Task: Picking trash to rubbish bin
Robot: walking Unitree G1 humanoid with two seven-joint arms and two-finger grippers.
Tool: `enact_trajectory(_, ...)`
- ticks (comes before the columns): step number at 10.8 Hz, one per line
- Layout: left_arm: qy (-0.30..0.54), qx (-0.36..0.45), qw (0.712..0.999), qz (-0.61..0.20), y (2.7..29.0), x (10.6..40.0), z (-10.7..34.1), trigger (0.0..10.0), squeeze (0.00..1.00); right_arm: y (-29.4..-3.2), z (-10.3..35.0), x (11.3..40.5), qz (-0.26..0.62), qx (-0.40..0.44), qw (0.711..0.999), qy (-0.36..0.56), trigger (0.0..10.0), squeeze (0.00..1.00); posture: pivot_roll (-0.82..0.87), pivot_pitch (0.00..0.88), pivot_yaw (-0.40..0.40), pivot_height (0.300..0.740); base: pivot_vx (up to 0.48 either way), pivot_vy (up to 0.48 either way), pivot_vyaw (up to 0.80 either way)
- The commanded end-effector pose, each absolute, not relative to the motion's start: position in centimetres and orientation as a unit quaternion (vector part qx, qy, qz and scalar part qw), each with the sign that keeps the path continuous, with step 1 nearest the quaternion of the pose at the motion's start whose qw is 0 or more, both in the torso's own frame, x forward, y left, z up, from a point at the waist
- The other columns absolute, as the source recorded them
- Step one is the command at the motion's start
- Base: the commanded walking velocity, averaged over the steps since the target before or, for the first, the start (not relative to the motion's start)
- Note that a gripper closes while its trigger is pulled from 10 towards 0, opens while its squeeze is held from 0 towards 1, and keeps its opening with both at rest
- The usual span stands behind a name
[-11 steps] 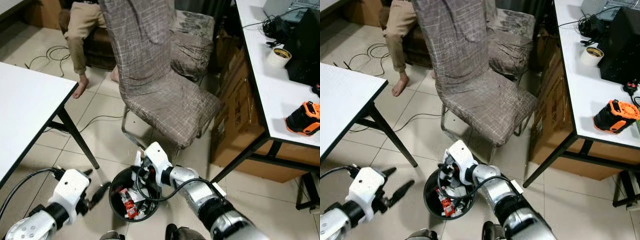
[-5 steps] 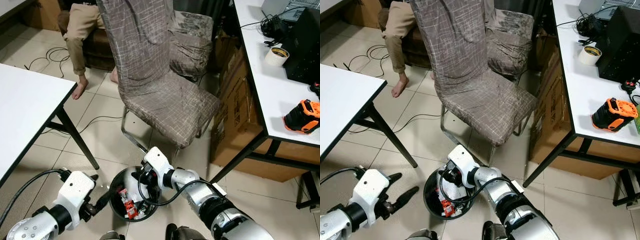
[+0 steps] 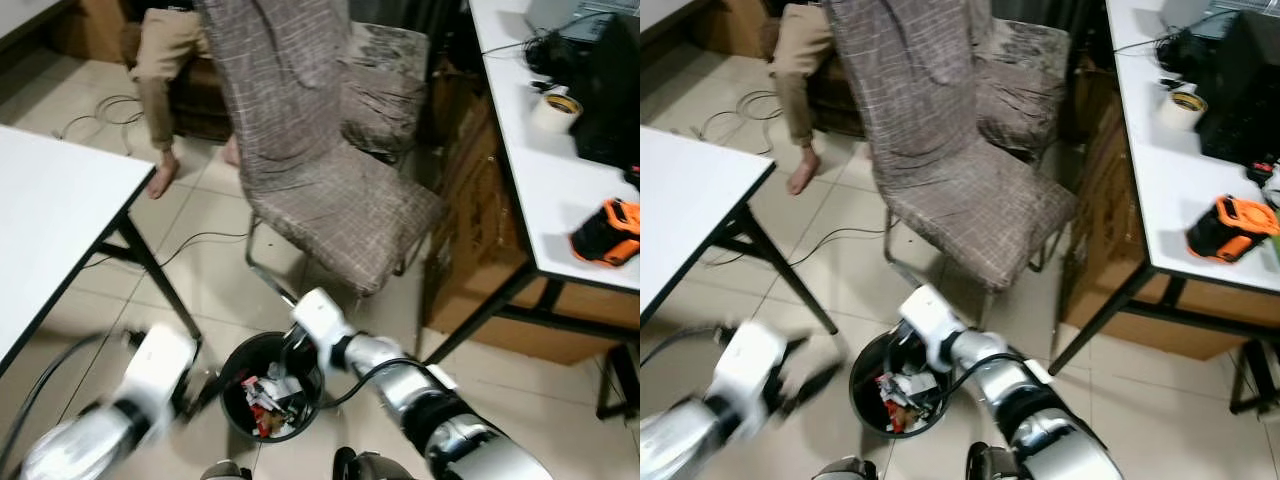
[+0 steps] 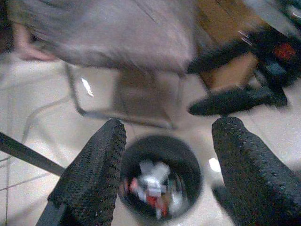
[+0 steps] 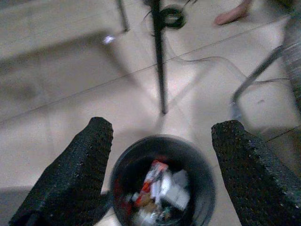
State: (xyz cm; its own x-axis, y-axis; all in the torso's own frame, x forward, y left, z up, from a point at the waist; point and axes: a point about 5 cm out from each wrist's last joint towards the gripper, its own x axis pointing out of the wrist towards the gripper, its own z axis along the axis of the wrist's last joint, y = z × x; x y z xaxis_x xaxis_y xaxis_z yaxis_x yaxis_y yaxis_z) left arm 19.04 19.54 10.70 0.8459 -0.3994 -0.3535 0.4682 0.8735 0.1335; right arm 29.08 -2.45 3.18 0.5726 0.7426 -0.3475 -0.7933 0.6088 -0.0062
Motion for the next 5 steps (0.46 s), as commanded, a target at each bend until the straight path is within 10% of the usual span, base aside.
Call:
enact_trajectory(1,0.173,0.104,0.956,-0.212,19.5,19.1,10.1,10.0,0.0,-3.2,3.3,29.4,0.412,-0.072,0.896,0.15,10.0,0.0,0.16,0.145,-0.082,0.74,0.0,0.0,0.0)
enact_trajectory(5,0.113,0.022,0.97,-0.215,15.7,21.2,11.2,10.0,0.0,-11.6,7.1,27.6,0.214,-0.049,0.968,0.119,10.0,0.0,0.05,0.093,-0.038,0.74,0.0,0.0,0.0)
